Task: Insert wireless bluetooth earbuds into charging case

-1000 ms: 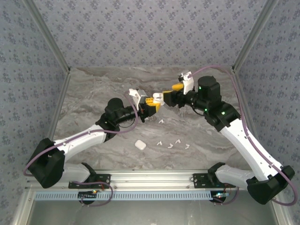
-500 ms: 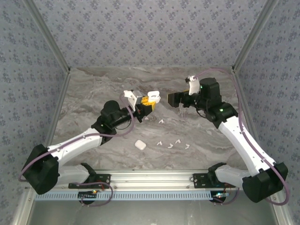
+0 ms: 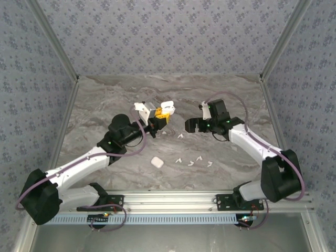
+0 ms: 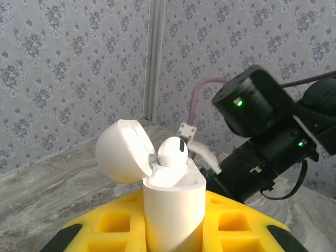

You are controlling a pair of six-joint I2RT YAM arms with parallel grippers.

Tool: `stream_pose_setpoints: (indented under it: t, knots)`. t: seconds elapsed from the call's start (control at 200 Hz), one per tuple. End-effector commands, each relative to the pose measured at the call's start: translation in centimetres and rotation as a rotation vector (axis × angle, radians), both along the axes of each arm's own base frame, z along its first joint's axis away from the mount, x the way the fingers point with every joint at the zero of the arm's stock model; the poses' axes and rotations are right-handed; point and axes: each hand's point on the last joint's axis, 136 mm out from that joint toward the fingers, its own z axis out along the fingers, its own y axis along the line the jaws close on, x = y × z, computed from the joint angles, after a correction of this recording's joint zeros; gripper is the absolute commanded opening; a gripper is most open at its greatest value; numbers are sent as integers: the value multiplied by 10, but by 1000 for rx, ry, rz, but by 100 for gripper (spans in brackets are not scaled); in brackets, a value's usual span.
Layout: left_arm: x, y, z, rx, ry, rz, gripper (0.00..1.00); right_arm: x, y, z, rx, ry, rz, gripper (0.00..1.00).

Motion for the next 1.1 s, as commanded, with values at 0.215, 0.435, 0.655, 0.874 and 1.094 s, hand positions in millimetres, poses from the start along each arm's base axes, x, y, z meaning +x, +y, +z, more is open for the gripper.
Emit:
stream_pose_setpoints:
  t: [0.215, 0.435, 0.655, 0.874, 1.094]
  knots:
    - [-6, 6, 13, -11, -40, 9, 0, 13, 36, -48, -15, 110, 52, 72]
    - [-7, 8, 13, -8, -41, 11, 0, 17, 52, -70, -95, 149, 72, 58]
    - [-6, 9, 11, -3, -43, 20, 0, 18, 62, -86, -149, 175, 94, 49]
    - [-6, 10, 11, -1, -42, 24, 0, 13, 63, -97, -170, 212, 104, 45]
    - [-6, 11, 10, 3, -43, 29, 0, 7, 60, -105, -190, 242, 112, 37]
